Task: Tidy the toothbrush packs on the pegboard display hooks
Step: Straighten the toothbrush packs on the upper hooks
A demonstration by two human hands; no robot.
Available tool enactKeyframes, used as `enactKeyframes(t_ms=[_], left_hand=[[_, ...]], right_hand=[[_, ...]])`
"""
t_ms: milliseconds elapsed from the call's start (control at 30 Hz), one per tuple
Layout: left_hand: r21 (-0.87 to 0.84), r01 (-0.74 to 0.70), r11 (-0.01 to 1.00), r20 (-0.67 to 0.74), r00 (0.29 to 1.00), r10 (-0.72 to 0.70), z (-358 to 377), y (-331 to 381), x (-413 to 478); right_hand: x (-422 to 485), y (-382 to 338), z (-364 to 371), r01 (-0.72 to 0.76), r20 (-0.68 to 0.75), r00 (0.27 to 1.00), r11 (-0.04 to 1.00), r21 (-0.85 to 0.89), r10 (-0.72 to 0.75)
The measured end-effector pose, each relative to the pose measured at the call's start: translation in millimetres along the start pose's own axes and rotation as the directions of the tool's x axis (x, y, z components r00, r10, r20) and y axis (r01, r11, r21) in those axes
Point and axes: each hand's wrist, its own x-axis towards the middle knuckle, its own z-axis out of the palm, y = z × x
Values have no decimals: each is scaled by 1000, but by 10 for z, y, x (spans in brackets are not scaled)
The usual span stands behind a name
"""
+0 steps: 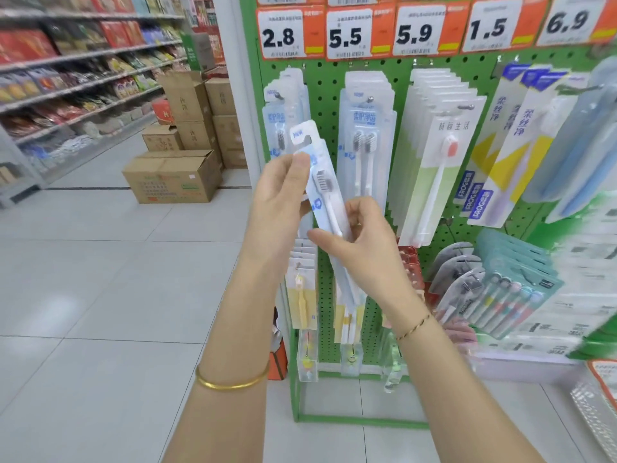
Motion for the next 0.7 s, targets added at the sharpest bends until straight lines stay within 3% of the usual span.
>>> enactKeyframes(t_ms=[100, 267, 367, 500, 700], left_hand=[[116, -103, 988, -24, 994, 106, -122, 126, 104], [131, -154, 979, -18, 987, 157, -273, 251, 322], [112, -174, 978, -28, 984, 178, -293, 275, 428], [227, -227, 947, 6, 973, 231, -335, 226, 517], [302, -211, 930, 3, 975, 220, -421, 169, 573]], right_hand=[[84, -139, 153, 61, -31, 998, 996, -71, -63], [206, -256, 343, 124, -54, 991, 992, -31, -125], [304, -264, 445, 128, -140, 982, 992, -21, -130], [356, -285, 552, 135, -242, 961, 991, -7, -132], [382, -242, 654, 104, -238, 965, 994, -38, -111]])
